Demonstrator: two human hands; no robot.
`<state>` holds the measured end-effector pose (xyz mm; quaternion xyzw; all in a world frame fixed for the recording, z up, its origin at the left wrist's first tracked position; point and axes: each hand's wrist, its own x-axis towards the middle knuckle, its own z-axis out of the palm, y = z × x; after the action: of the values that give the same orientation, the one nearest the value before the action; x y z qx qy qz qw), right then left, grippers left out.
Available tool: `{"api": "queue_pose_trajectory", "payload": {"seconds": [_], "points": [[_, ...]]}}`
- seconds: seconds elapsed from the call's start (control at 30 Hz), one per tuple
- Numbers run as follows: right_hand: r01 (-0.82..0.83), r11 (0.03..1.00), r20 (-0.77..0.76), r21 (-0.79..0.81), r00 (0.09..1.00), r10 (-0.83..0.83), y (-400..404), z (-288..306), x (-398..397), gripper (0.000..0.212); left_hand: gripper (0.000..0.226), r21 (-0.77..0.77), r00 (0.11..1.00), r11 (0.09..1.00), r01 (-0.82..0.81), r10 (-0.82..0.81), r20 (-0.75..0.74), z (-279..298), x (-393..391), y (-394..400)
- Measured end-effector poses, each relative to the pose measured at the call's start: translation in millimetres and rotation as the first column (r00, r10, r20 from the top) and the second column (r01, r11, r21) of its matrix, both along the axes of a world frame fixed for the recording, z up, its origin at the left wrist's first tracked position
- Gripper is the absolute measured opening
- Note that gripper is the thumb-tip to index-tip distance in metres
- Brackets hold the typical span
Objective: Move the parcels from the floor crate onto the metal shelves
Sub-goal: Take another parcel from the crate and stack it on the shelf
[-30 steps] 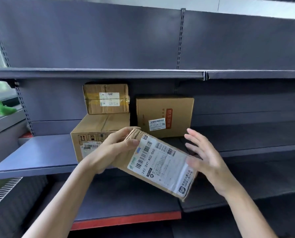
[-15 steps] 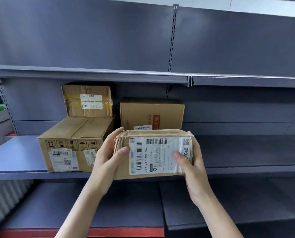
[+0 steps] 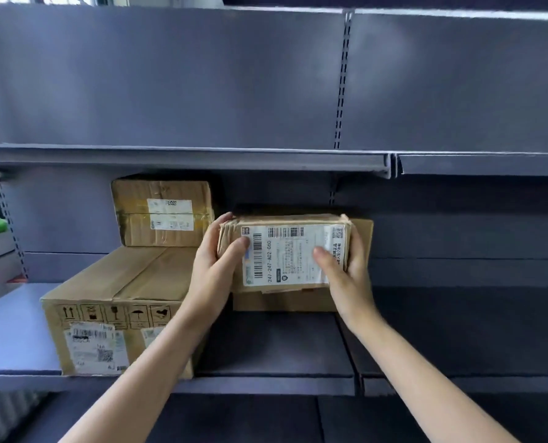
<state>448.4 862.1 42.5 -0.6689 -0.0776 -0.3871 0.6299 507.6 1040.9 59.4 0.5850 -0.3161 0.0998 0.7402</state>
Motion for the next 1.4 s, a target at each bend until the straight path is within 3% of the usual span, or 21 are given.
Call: {"api": "queue_pose_trajectory", "payload": {"seconds": [0.17,0.33,0.57,0.8,1.0,1.07,1.2,1.4], "points": [[0.039,0.999,0.116,-0.019,0.993,-0.036,-32,8,85,0.072,0.055,-0.011,0.997,0.997,-0.078,0.078,0.007,21,76,-38],[0.06,0.997,0.189,-0.051,0.981,-0.049,-54,11,139,0.051,0.013,0.031,0.985,0.991,-0.131,0.126,0.114,29,134,-55],[0.2,0.955,0.173,-0.218,0.971,-0.164,-74,23,185,0.057,0.004,-0.052,0.983,0.988,-0.144,0.149,0.11,23,179,-69],[0.26,0.924,0.111,-0.282,0.965,-0.237,-78,27,211,0.062,0.009,-0.007,0.977,0.98,-0.198,0.198,0.079,33,200,-72],[0.29,0.869,0.011,-0.4,0.95,-0.312,-85,33,216,0.03,0.014,0.085,0.979,0.979,-0.185,0.176,0.108,33,212,-70],[0.297,0.861,0.022,-0.413,0.948,-0.316,-84,34,216,0.038,0.02,0.101,0.977,0.978,-0.184,0.171,0.125,31,215,-69],[0.326,0.829,0.054,-0.454,0.939,-0.339,-82,36,219,0.068,0.055,0.115,0.965,0.971,-0.209,0.186,0.183,22,221,-70],[0.359,0.801,0.094,-0.479,0.929,-0.359,-82,37,226,0.07,0.051,0.105,0.936,0.959,-0.263,0.227,0.27,18,237,-73]]}}
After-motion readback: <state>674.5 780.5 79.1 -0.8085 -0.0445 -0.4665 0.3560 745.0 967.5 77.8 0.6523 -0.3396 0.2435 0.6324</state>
